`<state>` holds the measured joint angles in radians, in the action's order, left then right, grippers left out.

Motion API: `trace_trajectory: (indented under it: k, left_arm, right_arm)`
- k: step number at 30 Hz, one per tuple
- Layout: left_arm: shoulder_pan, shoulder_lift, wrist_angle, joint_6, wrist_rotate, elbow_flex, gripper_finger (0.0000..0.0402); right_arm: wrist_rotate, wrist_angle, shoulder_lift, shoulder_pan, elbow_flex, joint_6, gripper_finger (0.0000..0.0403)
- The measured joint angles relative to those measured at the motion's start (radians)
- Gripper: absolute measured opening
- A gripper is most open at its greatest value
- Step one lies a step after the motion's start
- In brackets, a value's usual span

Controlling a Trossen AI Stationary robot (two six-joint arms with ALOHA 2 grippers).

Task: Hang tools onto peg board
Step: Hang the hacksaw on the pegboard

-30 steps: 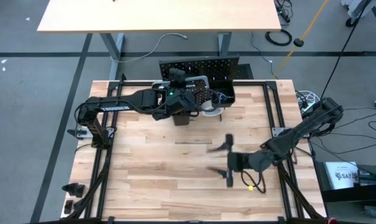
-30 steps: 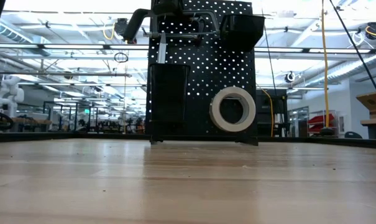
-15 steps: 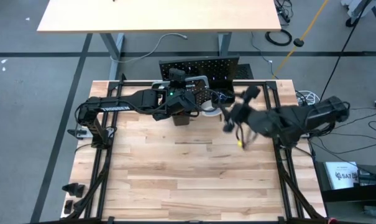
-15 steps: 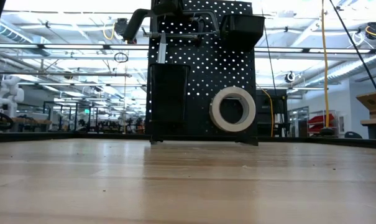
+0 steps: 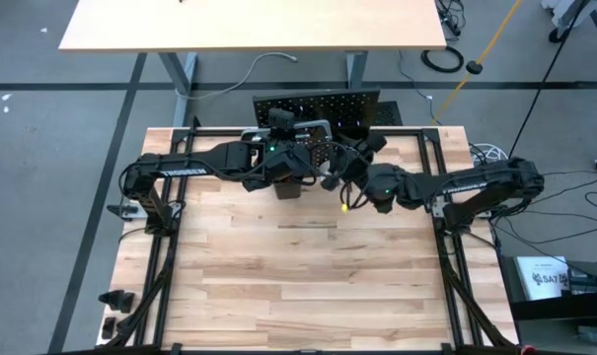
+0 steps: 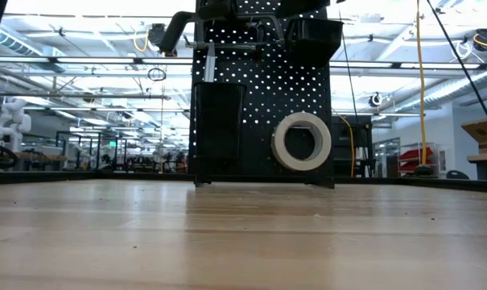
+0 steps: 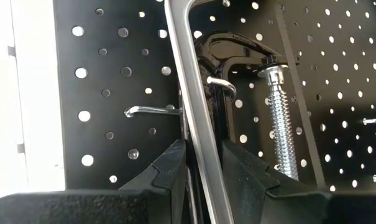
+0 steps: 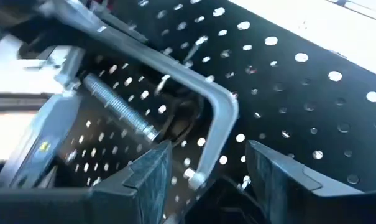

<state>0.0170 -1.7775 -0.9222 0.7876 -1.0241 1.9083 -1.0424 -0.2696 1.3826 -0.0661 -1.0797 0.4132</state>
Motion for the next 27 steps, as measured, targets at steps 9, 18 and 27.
trace_trajectory:
  k: [9,18,27]
  left_arm:
    - [0.000,0.000,-0.002,0.003,-0.003,0.000,0.0099]
    - [0.000,0.000,-0.001,0.003,-0.003,0.000,0.0099]
    - [0.000,0.000,-0.001,0.004,-0.003,0.000,0.0099]
  right_arm:
    - [0.113,-0.097,-0.003,0.091,0.055,-0.126,0.0196]
    - [0.155,-0.110,0.000,0.131,0.055,-0.184,0.0196]
    - [0.196,-0.099,0.000,0.153,0.055,-0.222,0.0140]
